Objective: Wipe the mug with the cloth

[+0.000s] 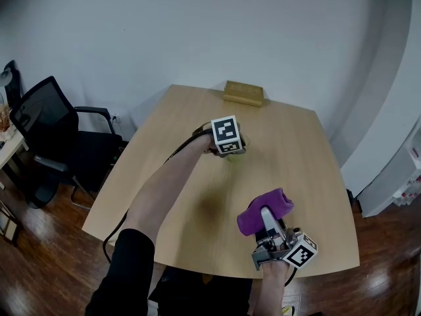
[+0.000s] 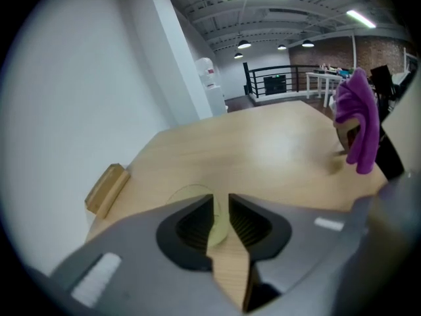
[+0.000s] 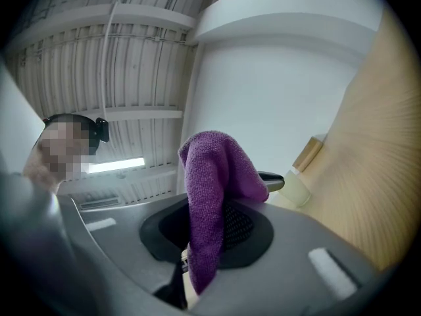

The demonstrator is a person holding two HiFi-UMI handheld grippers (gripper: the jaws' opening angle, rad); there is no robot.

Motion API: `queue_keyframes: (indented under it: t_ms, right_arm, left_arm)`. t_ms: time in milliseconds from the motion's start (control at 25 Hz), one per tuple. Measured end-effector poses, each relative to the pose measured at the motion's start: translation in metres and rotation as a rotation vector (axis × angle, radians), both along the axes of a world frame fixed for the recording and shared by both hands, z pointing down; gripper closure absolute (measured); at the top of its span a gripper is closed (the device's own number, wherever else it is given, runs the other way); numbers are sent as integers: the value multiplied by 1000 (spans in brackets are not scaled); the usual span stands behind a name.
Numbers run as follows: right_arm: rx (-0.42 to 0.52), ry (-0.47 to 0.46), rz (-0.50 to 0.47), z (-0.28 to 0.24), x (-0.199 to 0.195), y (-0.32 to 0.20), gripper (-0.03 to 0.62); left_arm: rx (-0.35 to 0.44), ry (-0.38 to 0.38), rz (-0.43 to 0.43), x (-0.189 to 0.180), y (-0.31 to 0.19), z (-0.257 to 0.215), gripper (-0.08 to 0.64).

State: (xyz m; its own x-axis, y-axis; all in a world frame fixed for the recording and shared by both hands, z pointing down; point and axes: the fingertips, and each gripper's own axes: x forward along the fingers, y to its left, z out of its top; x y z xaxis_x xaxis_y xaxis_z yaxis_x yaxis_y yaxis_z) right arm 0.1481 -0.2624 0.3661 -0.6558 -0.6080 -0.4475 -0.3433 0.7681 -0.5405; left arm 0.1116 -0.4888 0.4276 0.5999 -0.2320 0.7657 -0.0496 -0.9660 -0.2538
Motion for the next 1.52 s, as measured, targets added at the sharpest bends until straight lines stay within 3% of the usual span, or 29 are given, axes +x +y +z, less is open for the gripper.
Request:
queue_keyframes:
  t_ms: [160,240,280,320,360,480,520,600,720,840,1000,1280,1520]
  right_arm:
    - [14,-18,-10,-2,2,6,538]
    - [7,-87,-38,-6,5,8,538]
    - [-3,-145,-59,-9,9,9,538]
    - [-16,-210,-77,-11,14,8,538]
    - [-31,-277,-91,-12,20,7,538]
    - [-64,-438,-120,-13,36,6,538]
    - [-66,-463,-125,-15,37,8,538]
    - [-57,-483,-140,-21,32,15,538]
    - [-32,-504,-178,-33,20,30,538]
    - [-15,-507,-209,-43,11,49,538]
    - [-1,-509,-219,-42,3,86,538]
    - [-7,-492,-214,-57,1,103,538]
    - [23,-472,-223,-53,-2,207,538]
  left_arm:
    - [62,67,-12,-1,4,-16,451]
    - [108,178,-37,-5,13,-39,451]
    - [106,288,-53,-6,22,-56,453]
    - [71,447,-69,-8,35,-76,462]
    - [-4,652,-85,-12,50,-98,474]
    - [-418,1342,-133,-49,107,-154,537]
    - [-546,1495,-143,-62,126,-160,556]
    - [-651,1642,-185,-82,160,-155,557]
    - [-704,1779,-258,-110,206,-140,557]
    - [-752,1867,-248,-124,249,-132,560]
    - [-760,1882,-263,-127,295,-112,560]
    - [-772,1897,-324,-130,309,-106,560]
    - [-765,1888,-300,-125,409,-98,560]
